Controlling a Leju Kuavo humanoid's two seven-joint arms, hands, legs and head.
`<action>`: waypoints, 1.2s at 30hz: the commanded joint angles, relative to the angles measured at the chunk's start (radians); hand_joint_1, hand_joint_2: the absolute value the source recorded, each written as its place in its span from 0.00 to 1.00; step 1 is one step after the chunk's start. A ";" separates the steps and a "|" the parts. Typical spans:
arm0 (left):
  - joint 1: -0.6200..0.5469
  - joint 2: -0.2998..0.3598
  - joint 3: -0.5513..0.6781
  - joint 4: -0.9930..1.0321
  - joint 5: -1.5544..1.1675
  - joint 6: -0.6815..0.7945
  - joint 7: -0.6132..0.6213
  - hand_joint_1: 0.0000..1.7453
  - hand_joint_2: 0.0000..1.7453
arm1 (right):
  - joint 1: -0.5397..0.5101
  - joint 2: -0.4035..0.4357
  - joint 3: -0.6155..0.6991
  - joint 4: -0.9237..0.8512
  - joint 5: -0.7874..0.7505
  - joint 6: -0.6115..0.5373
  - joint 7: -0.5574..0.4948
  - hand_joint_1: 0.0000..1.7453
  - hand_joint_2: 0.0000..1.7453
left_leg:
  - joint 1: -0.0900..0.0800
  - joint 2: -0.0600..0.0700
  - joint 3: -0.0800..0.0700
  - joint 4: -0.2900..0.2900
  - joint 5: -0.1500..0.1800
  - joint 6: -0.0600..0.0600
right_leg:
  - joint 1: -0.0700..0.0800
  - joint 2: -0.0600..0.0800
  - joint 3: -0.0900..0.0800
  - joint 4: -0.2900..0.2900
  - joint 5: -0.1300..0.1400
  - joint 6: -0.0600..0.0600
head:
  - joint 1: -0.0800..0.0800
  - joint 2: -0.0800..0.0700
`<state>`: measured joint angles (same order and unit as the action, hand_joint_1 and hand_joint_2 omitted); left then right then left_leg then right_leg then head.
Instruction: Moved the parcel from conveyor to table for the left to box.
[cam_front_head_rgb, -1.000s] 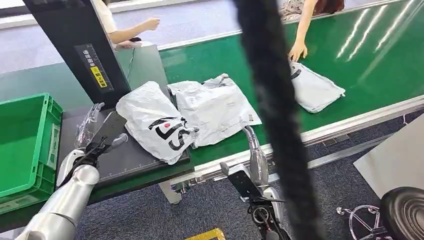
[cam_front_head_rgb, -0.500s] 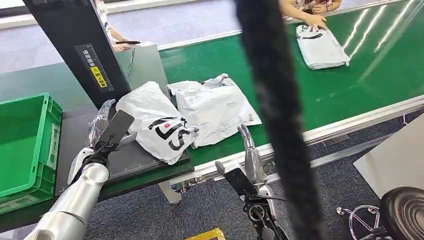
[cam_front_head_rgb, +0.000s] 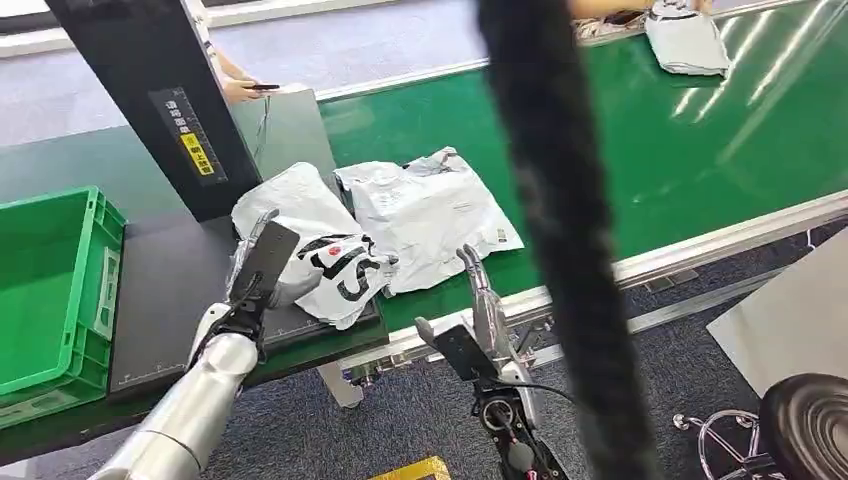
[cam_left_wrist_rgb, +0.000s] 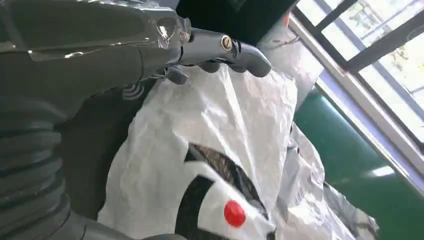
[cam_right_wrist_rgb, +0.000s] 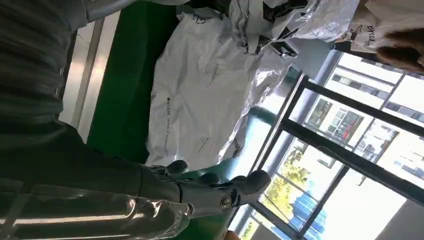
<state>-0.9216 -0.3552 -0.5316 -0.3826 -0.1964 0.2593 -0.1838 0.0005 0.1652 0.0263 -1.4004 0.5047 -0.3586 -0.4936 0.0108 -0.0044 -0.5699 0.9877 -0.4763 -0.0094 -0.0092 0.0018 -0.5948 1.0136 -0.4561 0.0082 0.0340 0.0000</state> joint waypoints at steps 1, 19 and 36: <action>0.028 0.006 -0.264 0.029 0.290 0.020 -0.068 0.00 1.00 | -0.024 -0.008 0.006 0.093 -0.017 -0.006 -0.008 0.00 1.00 | 0.000 0.001 0.003 -0.002 0.000 0.000 | 0.000 0.000 0.002 -0.002 0.000 0.000 | 0.000 0.000; 0.027 0.006 -0.606 0.001 0.725 0.065 -0.103 0.00 1.00 | 0.134 -0.006 -0.041 -0.068 -0.019 -0.050 -0.001 0.00 1.00 | 0.000 -0.001 0.001 -0.001 0.000 0.000 | 0.000 -0.001 0.002 -0.001 0.000 0.000 | 0.000 0.000; 0.028 0.006 -0.745 0.055 0.865 0.167 -0.111 0.00 0.00 | 0.205 -0.017 -0.075 -0.144 -0.055 -0.008 -0.028 0.00 1.00 | 0.000 0.001 0.002 -0.001 0.000 0.000 | 0.000 0.000 0.002 -0.002 0.000 0.000 | 0.000 0.000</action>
<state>-0.8697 -0.3544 -1.1860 -0.4154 0.6474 0.3975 -0.2842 0.1934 0.1659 -0.0141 -1.5435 0.4723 -0.3910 -0.5097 0.0107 -0.0044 -0.5698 0.9877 -0.4766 -0.0093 -0.0093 0.0018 -0.5947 1.0133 -0.4561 0.0082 0.0339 0.0000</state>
